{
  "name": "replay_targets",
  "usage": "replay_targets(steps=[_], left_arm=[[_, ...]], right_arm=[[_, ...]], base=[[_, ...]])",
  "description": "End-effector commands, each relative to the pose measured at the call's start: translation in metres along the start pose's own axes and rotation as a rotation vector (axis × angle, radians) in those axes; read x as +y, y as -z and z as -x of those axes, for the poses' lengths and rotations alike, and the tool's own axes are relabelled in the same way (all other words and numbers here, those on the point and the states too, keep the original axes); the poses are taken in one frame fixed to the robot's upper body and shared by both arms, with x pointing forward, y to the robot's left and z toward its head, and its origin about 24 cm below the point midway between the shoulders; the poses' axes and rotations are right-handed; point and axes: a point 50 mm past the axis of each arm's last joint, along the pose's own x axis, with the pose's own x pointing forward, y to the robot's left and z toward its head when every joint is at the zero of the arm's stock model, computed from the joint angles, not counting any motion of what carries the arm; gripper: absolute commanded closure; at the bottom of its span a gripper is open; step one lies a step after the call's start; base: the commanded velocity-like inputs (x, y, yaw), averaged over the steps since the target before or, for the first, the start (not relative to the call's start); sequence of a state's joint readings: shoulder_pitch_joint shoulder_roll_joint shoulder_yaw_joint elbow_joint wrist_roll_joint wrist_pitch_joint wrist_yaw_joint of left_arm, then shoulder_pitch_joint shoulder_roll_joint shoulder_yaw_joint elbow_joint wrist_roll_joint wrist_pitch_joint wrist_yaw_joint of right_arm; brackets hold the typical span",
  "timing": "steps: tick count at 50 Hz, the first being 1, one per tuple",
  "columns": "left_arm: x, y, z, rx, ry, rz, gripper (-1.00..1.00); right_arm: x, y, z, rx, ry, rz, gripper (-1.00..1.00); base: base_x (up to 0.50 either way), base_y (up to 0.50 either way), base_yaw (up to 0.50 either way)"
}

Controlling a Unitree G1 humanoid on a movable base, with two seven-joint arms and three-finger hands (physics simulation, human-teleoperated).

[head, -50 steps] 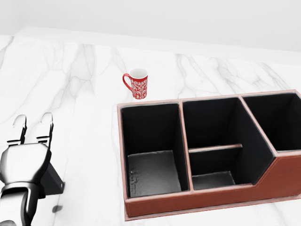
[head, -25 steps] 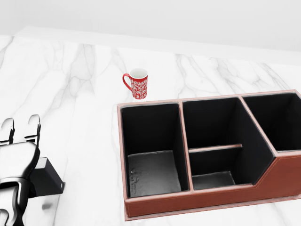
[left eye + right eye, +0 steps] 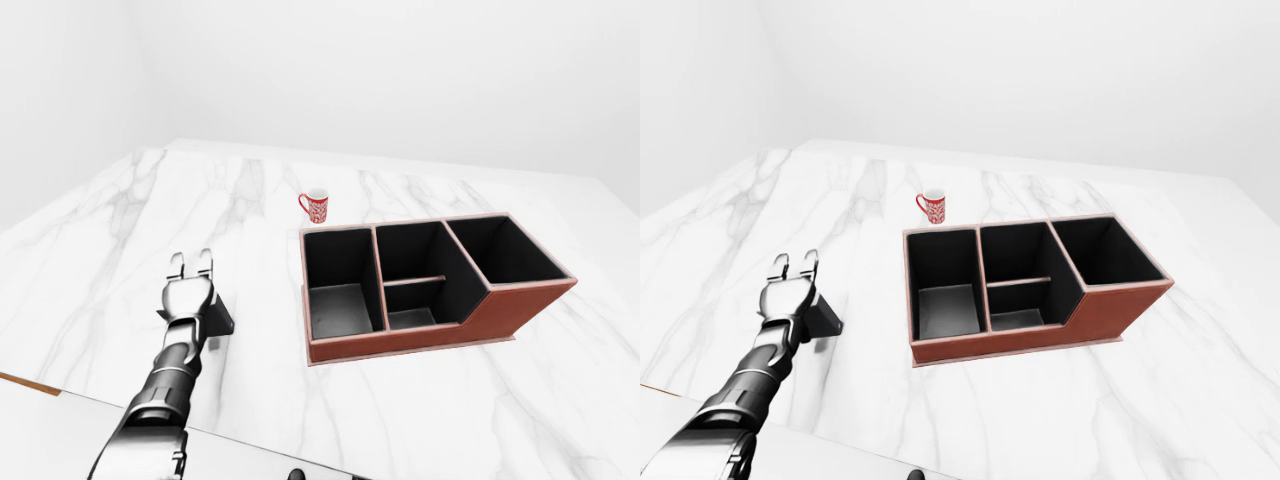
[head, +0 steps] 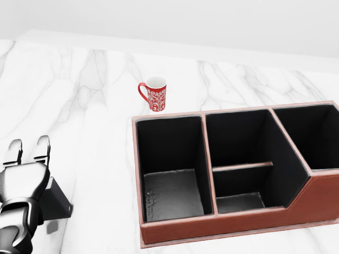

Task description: Pick up the book and place it in the left compartment of the caddy.

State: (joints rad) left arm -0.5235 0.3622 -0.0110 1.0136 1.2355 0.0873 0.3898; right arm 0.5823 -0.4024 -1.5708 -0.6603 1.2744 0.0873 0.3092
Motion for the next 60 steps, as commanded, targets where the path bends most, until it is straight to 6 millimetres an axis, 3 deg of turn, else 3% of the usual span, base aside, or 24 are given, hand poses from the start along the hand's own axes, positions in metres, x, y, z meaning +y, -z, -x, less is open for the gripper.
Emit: replay_targets(steps=[1,17,20,21,22,24,25,39,50,54,60], left_arm=[[-0.011,-0.004,-0.001,0.0,0.047,-0.031,-1.0],[-0.026,-0.003,0.006,0.001,0.132,-0.062,-1.0],[-0.027,-0.002,0.006,0.006,0.141,-0.062,-0.51],[-0.027,-0.001,0.007,0.008,0.145,-0.062,-0.06],[-0.028,0.0,0.007,0.009,0.146,-0.063,0.11],[-0.03,0.0,0.009,0.008,0.152,-0.066,0.78],[-0.03,0.0,0.009,0.008,0.152,-0.067,1.0],[-0.023,0.004,0.009,-0.016,0.043,-0.096,1.0],[0.009,0.003,0.007,-0.022,-0.147,-0.002,1.0],[0.025,-0.003,0.014,-0.062,-0.209,0.001,1.0],[0.064,-0.008,0.035,-0.095,-0.353,0.025,1.0]], right_arm=[[0.0,0.001,0.001,0.001,0.0,0.007,-1.0],[0.0,0.0,0.0,0.003,0.0,0.005,-1.0],[0.0,0.0,0.0,0.005,0.0,0.002,-1.0],[0.0,0.0,0.0,0.004,0.0,0.005,-1.0],[0.0,0.0,0.0,0.004,0.0,0.007,-1.0],[0.0,0.001,0.001,0.003,-0.002,0.014,-1.0],[0.0,0.001,0.001,0.004,-0.002,0.012,-1.0],[0.0,0.0,-0.001,0.001,0.0,0.014,-1.0],[0.0,0.0,-0.001,0.001,0.0,0.019,-1.0],[0.0,0.001,0.0,0.001,-0.002,0.024,-1.0],[-0.001,0.0,-0.001,0.002,0.002,0.013,-1.0]], base=[[0.0,0.0,0.0],[0.0,0.0,0.0],[0.0,0.0,0.0],[0.0,0.0,0.0],[0.0,0.0,0.0],[0.0,0.0,0.0],[0.0,0.0,0.0],[0.0,0.0,0.0],[0.0,0.0,0.0],[0.0,0.0,0.0],[0.0,0.0,0.0]])
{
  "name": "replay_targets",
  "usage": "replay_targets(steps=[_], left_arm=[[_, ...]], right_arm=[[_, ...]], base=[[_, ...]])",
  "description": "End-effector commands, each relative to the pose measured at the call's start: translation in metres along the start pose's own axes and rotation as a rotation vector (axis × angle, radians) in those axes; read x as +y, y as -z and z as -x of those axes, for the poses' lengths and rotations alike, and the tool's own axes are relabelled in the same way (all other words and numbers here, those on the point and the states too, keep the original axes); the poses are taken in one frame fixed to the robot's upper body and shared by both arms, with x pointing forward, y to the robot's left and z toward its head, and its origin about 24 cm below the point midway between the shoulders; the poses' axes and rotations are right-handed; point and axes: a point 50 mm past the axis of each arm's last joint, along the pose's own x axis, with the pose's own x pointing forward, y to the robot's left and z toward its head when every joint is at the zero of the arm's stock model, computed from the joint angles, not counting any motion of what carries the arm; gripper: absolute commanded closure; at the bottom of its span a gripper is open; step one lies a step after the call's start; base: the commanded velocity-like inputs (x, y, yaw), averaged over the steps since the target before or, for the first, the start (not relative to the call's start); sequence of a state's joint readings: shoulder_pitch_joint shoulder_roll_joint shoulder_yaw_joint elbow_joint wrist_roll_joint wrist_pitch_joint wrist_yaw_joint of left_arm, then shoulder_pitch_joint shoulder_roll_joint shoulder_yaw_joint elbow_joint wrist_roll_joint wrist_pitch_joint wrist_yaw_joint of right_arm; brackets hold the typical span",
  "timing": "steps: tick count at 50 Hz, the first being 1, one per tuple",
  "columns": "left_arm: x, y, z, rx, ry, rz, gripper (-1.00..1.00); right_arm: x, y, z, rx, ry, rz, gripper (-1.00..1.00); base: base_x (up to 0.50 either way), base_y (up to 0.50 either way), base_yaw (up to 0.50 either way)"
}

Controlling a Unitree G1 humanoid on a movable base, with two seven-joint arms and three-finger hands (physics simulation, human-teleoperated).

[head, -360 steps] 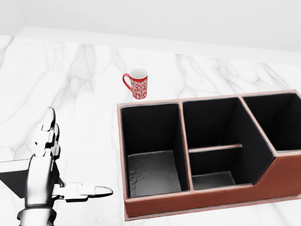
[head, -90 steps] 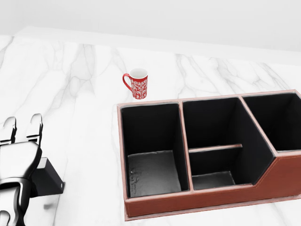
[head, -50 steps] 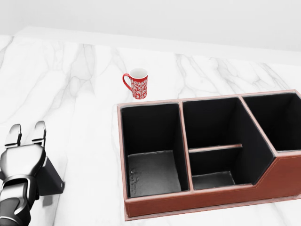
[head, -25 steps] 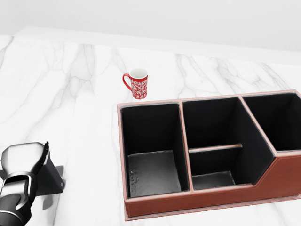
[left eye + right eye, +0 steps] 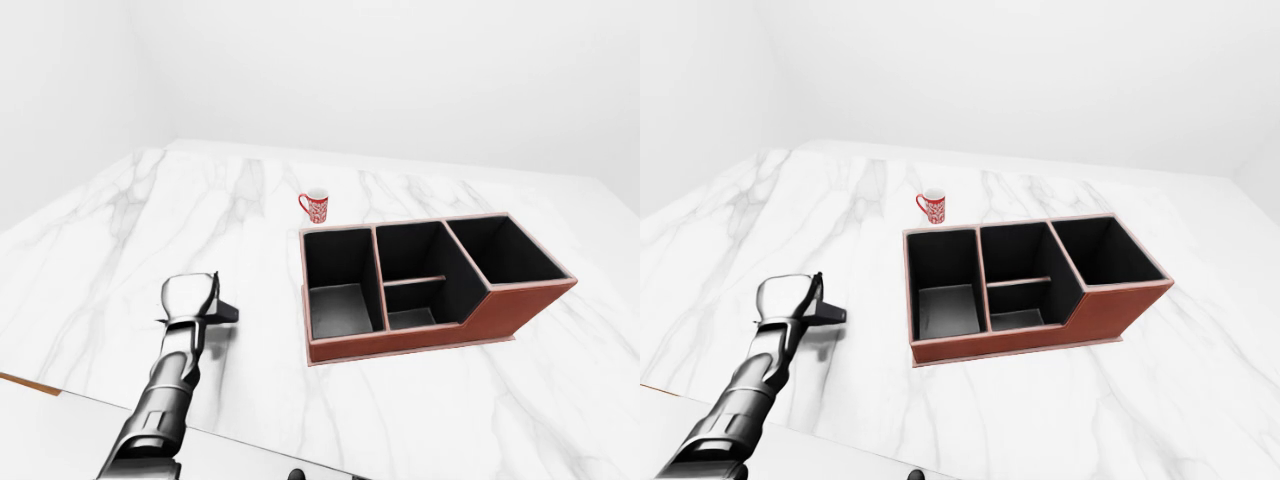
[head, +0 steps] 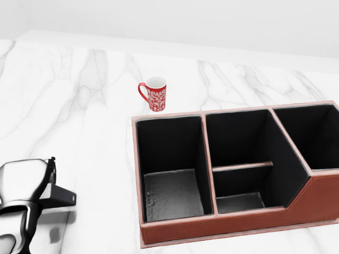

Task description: Pick up the book and place it in the left compartment of the caddy.

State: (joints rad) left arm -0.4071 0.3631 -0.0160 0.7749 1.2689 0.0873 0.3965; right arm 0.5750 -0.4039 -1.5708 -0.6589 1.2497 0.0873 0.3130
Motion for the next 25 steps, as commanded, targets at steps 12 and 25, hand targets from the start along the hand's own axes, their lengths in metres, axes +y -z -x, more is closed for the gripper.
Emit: replay_targets(steps=[12,25], left_arm=[[0.113,-0.015,0.048,-0.038,-0.411,0.038,1.0],[0.148,-0.036,0.083,-0.124,-0.498,0.08,1.0]], right_arm=[[0.0,0.0,0.001,-0.001,0.001,-0.008,-1.0],[-0.001,0.0,0.001,0.001,0.004,-0.022,-1.0]], base=[[0.0,0.0,0.0],[0.0,0.0,0.0]])
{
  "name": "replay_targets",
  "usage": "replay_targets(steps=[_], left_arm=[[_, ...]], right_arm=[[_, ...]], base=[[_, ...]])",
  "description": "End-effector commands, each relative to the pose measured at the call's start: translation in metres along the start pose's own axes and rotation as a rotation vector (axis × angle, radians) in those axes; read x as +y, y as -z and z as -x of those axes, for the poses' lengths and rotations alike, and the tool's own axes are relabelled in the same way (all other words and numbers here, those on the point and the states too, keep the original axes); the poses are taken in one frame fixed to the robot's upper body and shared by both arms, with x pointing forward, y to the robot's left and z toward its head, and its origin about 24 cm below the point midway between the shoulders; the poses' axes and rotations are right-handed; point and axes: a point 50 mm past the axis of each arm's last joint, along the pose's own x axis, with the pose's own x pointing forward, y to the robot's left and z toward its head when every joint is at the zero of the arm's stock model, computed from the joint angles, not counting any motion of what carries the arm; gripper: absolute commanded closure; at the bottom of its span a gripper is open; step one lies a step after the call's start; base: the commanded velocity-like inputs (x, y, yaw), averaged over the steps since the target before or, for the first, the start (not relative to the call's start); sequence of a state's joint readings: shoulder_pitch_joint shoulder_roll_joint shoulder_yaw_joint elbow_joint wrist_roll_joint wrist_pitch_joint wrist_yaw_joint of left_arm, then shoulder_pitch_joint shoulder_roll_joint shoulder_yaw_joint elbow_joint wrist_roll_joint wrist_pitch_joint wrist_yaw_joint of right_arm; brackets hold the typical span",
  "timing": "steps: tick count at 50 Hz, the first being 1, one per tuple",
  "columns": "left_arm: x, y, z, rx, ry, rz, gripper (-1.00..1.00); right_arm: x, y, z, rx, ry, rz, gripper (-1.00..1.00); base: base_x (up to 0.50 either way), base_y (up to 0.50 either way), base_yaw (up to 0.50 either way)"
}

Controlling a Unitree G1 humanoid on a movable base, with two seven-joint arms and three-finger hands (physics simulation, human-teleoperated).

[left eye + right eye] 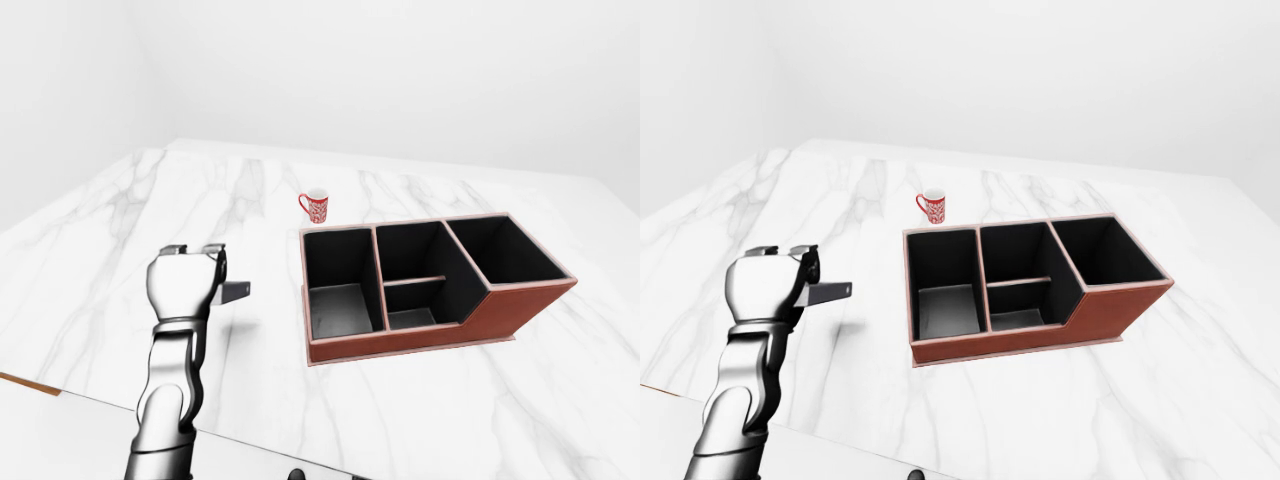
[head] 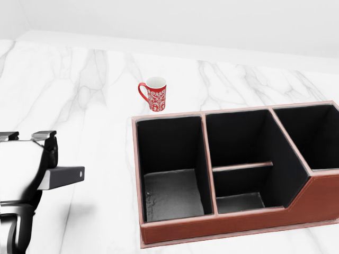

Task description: Pick up the book and place it in the left compartment of the caddy.

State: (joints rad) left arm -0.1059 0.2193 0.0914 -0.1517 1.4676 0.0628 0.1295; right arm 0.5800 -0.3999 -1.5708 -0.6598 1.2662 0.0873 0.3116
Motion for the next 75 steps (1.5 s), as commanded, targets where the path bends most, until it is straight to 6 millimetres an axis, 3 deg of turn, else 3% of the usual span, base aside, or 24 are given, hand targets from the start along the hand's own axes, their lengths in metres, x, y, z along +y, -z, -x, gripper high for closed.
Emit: replay_targets(steps=[1,8,13,23,56,75], left_arm=[[0.055,-0.014,0.019,-0.04,-0.161,0.052,1.0],[0.078,-0.03,0.03,-0.09,-0.211,0.07,1.0],[0.081,-0.04,0.034,-0.114,-0.227,0.074,1.0],[0.112,-0.048,0.037,-0.137,-0.281,0.115,1.0],[0.143,-0.097,0.042,-0.26,-0.312,0.121,1.0],[0.136,-0.121,0.036,-0.306,-0.261,0.127,1.0]], right_arm=[[-0.001,0.0,0.0,0.001,0.002,-0.009,-1.0],[0.0,0.0,0.0,-0.001,0.002,-0.005,-1.0],[0.0,0.0,0.0,-0.002,0.001,-0.002,-1.0],[0.0,0.001,0.0,-0.004,-0.002,0.006,-1.0],[0.0,0.001,0.001,-0.006,0.006,-0.002,-1.0],[-0.001,0.0,-0.001,-0.004,0.007,-0.024,-1.0]], base=[[0.0,0.0,0.0],[0.0,0.0,0.0],[0.0,0.0,0.0],[0.0,0.0,0.0],[0.0,0.0,0.0],[0.0,0.0,0.0]])
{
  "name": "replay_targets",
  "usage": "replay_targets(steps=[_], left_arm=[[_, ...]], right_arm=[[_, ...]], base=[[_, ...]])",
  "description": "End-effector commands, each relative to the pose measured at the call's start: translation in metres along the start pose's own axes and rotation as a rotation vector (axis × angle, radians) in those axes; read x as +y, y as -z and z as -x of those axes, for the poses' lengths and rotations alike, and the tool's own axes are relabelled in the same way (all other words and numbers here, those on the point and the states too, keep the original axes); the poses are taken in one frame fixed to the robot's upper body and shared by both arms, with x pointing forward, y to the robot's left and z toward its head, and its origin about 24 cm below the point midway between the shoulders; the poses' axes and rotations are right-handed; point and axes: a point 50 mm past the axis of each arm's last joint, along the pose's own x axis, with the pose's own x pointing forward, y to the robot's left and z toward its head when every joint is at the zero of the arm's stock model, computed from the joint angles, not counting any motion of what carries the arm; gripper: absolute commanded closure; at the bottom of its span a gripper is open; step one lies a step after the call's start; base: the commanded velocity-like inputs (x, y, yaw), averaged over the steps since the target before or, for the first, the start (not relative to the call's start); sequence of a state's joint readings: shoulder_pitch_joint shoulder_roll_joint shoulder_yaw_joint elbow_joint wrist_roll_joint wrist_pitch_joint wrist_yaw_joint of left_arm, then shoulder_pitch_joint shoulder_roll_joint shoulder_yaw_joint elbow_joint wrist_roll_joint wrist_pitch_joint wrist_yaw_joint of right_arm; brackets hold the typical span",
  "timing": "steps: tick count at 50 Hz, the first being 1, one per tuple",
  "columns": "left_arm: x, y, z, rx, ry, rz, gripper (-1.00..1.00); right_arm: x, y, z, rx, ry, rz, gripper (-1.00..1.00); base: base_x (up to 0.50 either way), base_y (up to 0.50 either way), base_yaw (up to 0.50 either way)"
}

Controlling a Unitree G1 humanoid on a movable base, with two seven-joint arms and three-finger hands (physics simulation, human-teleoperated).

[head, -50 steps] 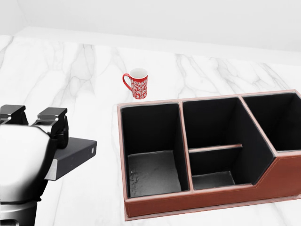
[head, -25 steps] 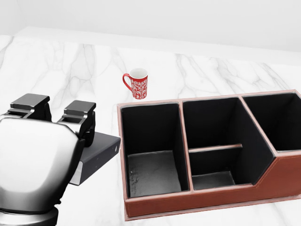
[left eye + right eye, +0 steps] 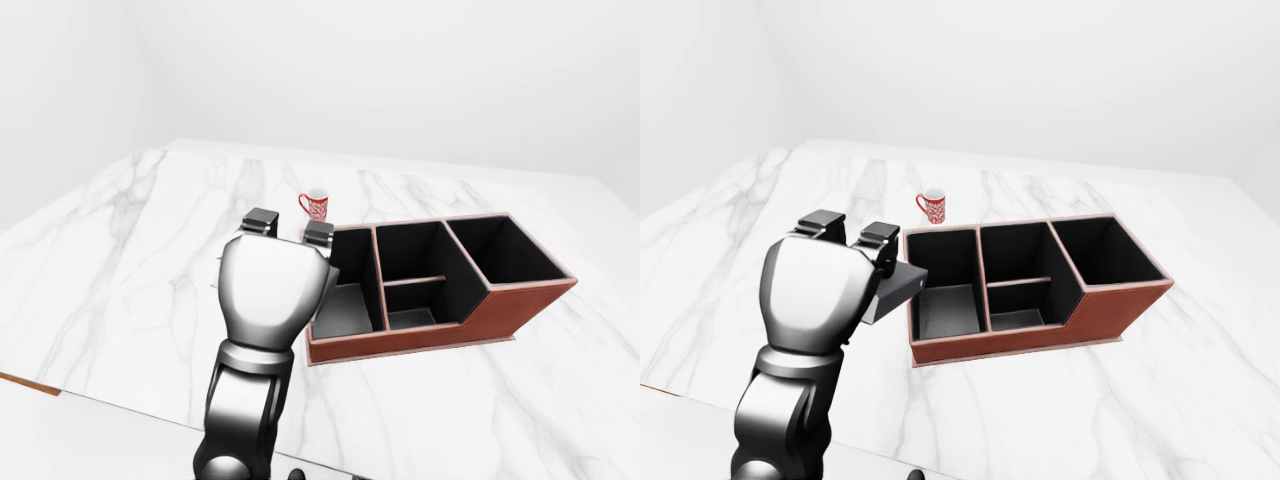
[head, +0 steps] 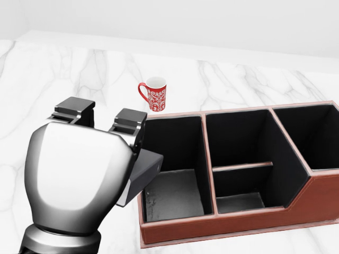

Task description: Pick up the book and place it in the left compartment of the caddy.

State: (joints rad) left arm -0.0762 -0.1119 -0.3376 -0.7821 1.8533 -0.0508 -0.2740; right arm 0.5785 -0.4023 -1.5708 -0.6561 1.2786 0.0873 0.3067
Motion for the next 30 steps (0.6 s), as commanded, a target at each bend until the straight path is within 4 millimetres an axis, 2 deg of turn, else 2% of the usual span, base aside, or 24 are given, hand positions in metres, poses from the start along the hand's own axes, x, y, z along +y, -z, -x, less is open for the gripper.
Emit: replay_targets(steps=[1,30], left_arm=[[-0.001,-0.013,-0.005,-0.029,-0.023,0.02,1.0],[-0.02,-0.042,-0.009,-0.088,0.007,0.011,1.0]], right_arm=[[-0.001,0.0,0.0,0.0,0.005,-0.021,-1.0],[0.001,0.0,0.001,0.004,-0.012,0.002,-1.0]], base=[[0.0,0.0,0.0],[0.0,0.0,0.0]])
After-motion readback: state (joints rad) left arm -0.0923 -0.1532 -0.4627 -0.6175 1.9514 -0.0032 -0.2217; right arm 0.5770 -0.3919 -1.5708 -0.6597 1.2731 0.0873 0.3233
